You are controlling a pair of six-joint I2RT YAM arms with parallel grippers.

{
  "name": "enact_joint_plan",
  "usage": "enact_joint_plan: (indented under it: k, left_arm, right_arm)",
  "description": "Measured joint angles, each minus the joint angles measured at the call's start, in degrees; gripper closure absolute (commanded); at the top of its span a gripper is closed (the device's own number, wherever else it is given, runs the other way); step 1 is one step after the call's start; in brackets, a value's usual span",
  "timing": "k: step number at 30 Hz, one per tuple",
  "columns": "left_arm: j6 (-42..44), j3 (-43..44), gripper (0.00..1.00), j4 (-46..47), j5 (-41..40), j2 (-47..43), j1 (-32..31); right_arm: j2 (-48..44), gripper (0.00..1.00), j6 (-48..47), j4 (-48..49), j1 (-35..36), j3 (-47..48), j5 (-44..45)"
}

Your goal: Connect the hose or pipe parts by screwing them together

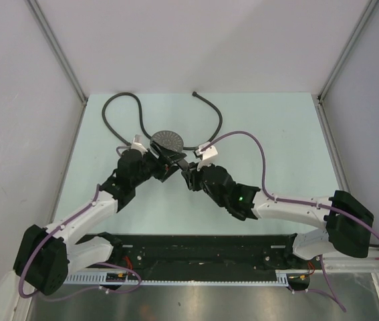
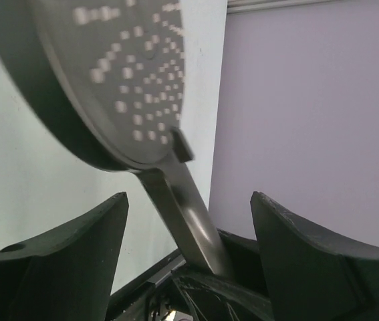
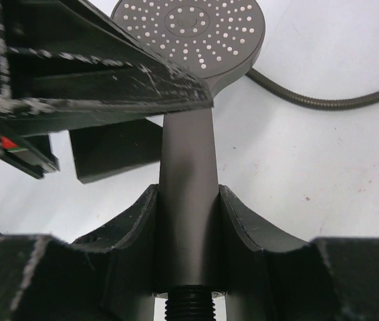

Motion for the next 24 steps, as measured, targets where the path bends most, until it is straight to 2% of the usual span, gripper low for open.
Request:
enact_joint_plan:
  k: [4, 7, 8, 10, 11, 13, 16, 17, 18, 20, 21, 22, 24]
  left_arm:
    - [-1.9, -1.6, 0.24, 0.7, 0.0, 0.2, 0.0]
    - [-3.2, -2.9, 0.31, 1.6, 0.0, 0.3, 0.0]
    - [-3.7, -3.3, 0.4, 1.9, 0.0, 0.5, 0.0]
    - [-4.4, -3.5, 0.48, 3.0, 0.2, 0.8, 0.0]
    - [-4.5, -3.6, 0.58, 3.9, 0.3, 0.8, 0.0]
    - [-4.7, -3.7, 0.66, 5.1, 0.5, 0.8, 0.0]
    - [-6.0, -3.8, 0.87, 6.6, 0.7, 0.7, 0.0]
    - [-6.2, -3.8, 1.0, 7.2, 0.9, 0.7, 0.0]
    - [-5.6, -3.8, 0.99, 7.9, 1.2, 0.6, -0.1]
    - [-5.0, -3.8, 0.99, 8.1, 1.6, 0.5, -0.2]
    - [-4.3, -3.8, 1.0, 8.1, 1.7, 0.5, -0.2]
    - [-3.4, -3.8, 0.99, 8.1, 1.8, 0.5, -0.2]
    - [-1.6, -3.8, 1.0, 8.2, 2.2, 0.5, -0.2]
  right_arm:
    - [-0.1, 1.0, -0.5, 2.5, 1.1, -0.4, 0.6]
    - [-0.1, 1.0, -0.9, 4.0, 1.7, -0.8, 1.1]
    - [-0.1, 1.0, -1.1, 4.5, 1.9, -0.9, 1.1]
    - [-0.1, 1.0, -1.3, 4.6, 2.3, -1.0, 1.0]
    - [-0.1, 1.0, -1.4, 4.7, 2.5, -1.0, 1.0]
    - [-0.1, 0.99, -1.7, 4.9, 3.0, -1.0, 1.0]
    - [-0.1, 0.96, -2.3, 5.4, 3.5, -1.8, 1.2]
    - [0.0, 0.95, -2.4, 5.4, 3.6, -2.2, 1.3]
    - [0.0, 0.94, -2.4, 5.7, 3.8, -2.9, 1.4]
    - [0.0, 0.86, -2.4, 5.9, 4.0, -3.1, 1.7]
    - [0.0, 0.8, -2.3, 6.1, 4.1, -3.4, 1.7]
    - [-0.2, 0.68, -2.1, 6.2, 4.1, -3.6, 1.6]
    - [-0.3, 0.59, -1.8, 6.6, 4.2, -4.0, 1.6]
